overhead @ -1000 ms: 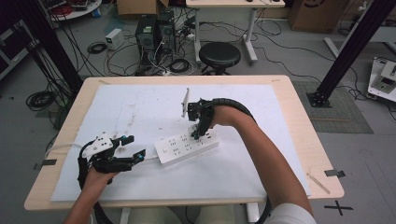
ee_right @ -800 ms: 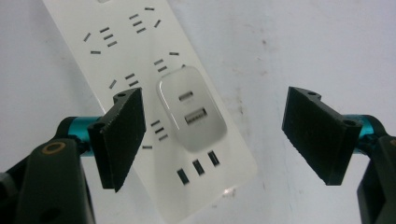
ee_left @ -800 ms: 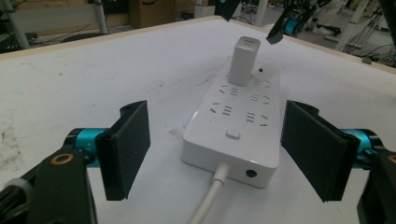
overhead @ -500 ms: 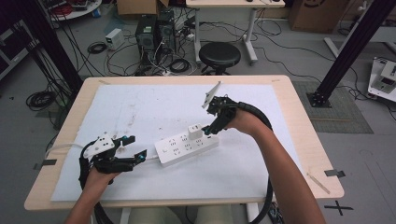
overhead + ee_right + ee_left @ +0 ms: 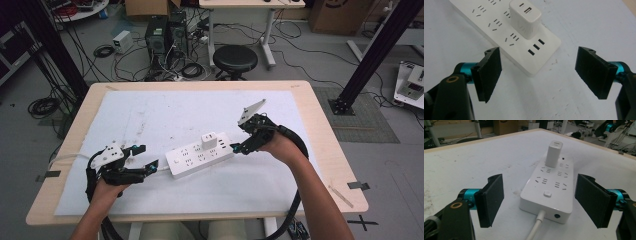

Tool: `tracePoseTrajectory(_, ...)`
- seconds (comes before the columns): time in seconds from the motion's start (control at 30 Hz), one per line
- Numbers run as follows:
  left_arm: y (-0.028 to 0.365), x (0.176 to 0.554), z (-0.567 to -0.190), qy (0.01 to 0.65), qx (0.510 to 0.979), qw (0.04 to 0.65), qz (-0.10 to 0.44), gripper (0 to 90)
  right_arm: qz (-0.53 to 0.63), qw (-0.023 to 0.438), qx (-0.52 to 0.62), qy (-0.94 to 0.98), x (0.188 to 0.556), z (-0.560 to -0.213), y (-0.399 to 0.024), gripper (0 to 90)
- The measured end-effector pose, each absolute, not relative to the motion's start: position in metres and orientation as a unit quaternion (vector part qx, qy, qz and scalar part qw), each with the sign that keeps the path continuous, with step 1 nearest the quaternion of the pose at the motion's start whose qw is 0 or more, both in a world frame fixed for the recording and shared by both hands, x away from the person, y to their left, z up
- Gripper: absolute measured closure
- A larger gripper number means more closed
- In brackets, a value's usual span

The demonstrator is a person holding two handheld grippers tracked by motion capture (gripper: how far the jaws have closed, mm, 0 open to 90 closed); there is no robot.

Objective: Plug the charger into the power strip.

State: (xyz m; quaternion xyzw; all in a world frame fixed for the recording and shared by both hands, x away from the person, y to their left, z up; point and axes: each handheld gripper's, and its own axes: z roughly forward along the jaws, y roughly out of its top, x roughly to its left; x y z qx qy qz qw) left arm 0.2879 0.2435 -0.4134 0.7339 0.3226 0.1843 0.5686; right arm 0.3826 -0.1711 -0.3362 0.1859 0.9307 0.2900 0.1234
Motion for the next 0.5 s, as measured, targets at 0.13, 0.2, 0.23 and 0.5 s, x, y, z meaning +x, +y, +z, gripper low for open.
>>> tracePoseTrajectory(0.13,0.246,0.287,-0.413,0.322,0.732,0.569,0.190,23.6,0.300,0.130,0.202,0.923,0.372,-0.338,-0.183,21.9)
tracePoseTrajectory(0.2,0.247,0.286,-0.413,0.322,0.732,0.569,0.193,23.6,0.305,0.137,0.212,0.918,0.367,-0.339,-0.189,21.9)
tracePoseTrajectory(0.23,0.247,0.286,-0.412,0.322,0.731,0.570,0.192,23.6,0.306,0.139,0.219,0.916,0.365,-0.340,-0.193,21.9)
tracePoseTrajectory(0.5,0.253,0.285,-0.412,0.326,0.730,0.567,0.196,23.6,0.320,0.160,0.267,0.895,0.345,-0.352,-0.219,21.9)
